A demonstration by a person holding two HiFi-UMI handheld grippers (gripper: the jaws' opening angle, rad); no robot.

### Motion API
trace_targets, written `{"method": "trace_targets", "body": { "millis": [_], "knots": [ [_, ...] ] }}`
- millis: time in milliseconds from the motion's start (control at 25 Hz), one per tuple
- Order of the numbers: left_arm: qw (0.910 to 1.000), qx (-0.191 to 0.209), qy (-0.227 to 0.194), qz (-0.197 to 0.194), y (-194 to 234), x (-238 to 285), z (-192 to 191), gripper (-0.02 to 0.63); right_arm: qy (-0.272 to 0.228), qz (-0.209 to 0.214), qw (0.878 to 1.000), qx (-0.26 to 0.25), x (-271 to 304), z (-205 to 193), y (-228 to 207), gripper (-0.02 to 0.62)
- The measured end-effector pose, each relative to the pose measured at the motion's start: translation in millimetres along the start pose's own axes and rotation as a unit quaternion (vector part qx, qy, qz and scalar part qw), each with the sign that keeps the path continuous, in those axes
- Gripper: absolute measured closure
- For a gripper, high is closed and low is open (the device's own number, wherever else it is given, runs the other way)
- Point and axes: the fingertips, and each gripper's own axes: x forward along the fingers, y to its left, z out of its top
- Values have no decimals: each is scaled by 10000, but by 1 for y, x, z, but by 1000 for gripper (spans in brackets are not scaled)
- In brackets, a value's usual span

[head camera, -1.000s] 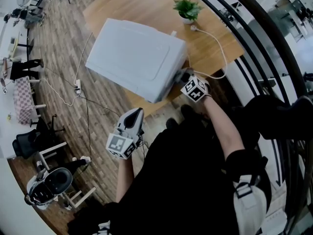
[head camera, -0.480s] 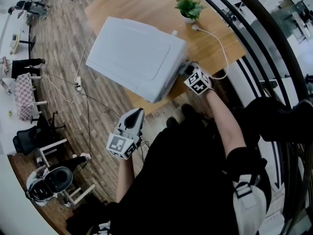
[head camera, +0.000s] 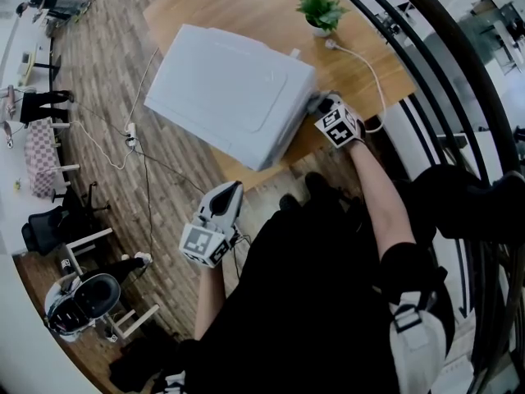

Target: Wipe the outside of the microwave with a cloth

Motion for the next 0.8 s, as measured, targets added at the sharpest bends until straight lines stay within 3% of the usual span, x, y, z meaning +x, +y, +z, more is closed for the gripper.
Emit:
{"method": "trace_targets", "body": {
  "millis": [800],
  "knots": [
    [9998, 49, 159, 137, 3, -13, -3, 603, 115, -263, 9992, 266, 17, -11, -28, 578]
  ]
}}
